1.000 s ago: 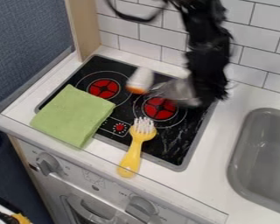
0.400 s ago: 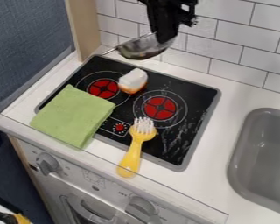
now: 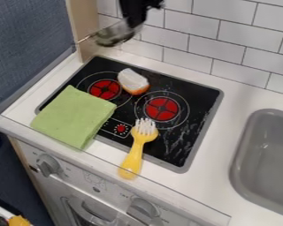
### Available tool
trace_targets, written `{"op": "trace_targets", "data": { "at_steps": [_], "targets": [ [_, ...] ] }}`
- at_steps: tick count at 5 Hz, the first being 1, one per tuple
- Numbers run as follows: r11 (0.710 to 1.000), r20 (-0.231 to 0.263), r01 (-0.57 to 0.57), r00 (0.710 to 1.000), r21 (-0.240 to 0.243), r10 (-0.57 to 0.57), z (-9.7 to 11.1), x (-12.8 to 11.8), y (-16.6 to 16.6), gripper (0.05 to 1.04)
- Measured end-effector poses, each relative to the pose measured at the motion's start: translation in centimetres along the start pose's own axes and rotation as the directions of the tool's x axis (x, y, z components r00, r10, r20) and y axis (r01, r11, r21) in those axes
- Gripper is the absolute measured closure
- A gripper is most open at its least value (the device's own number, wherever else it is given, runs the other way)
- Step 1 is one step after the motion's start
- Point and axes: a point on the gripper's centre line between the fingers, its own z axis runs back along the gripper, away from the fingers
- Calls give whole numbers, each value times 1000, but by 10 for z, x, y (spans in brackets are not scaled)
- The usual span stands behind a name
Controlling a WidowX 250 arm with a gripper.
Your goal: Moved the silver pot above the left burner
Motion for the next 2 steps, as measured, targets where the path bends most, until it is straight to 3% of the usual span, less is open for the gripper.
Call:
{"op": "trace_targets", "data": {
  "at_steps": [2],
  "targets": [
    [997, -88, -67, 994, 42, 71, -41, -10, 30, 1020]
  ]
}}
